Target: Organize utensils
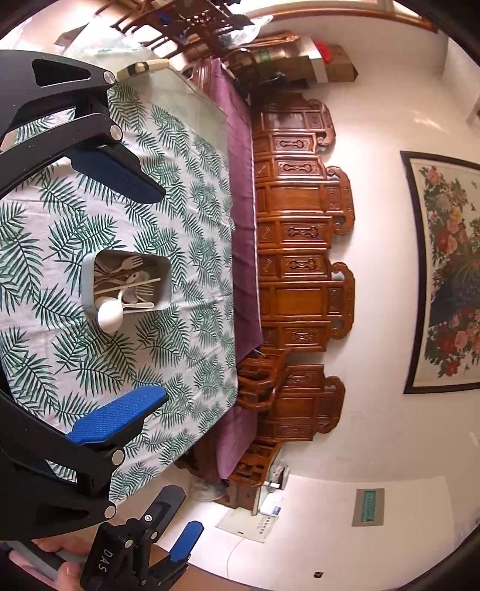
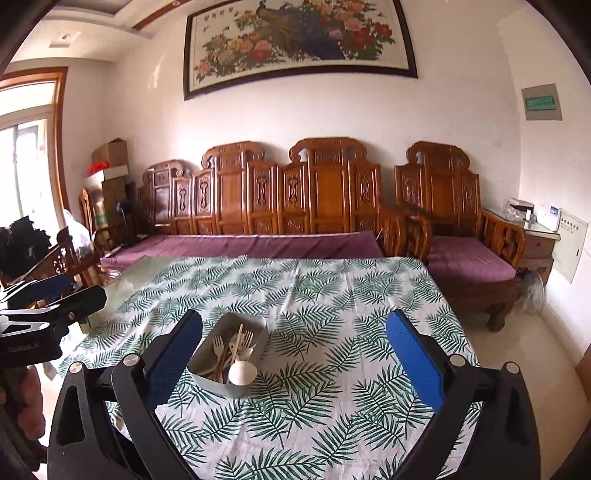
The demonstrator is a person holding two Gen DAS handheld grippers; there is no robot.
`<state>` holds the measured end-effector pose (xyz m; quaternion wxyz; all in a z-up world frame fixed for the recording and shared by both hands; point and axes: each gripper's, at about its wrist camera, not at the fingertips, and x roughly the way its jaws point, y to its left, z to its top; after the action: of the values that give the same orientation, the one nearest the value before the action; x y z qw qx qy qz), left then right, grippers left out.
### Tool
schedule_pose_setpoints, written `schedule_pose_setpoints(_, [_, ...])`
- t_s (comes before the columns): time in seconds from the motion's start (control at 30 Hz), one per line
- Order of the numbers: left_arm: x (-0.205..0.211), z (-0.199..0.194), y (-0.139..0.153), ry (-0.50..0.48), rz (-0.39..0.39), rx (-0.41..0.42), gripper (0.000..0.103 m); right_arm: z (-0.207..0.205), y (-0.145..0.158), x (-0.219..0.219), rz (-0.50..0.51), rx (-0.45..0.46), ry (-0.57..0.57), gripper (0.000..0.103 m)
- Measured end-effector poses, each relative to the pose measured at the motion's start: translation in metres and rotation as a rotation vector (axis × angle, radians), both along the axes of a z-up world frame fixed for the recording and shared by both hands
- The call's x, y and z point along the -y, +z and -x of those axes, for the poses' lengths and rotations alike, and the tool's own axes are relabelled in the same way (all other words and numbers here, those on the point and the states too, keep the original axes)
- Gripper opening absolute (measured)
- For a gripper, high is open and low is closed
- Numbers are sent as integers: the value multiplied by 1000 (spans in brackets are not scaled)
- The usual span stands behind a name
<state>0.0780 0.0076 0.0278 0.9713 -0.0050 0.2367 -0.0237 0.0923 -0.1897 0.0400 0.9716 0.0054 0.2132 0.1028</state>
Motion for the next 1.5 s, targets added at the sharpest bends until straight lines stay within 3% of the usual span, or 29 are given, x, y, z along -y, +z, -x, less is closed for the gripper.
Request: schedule_pose_setpoints(1.5, [10, 14, -4, -3, 2, 15, 95, 12, 1, 9, -16, 9, -25, 100])
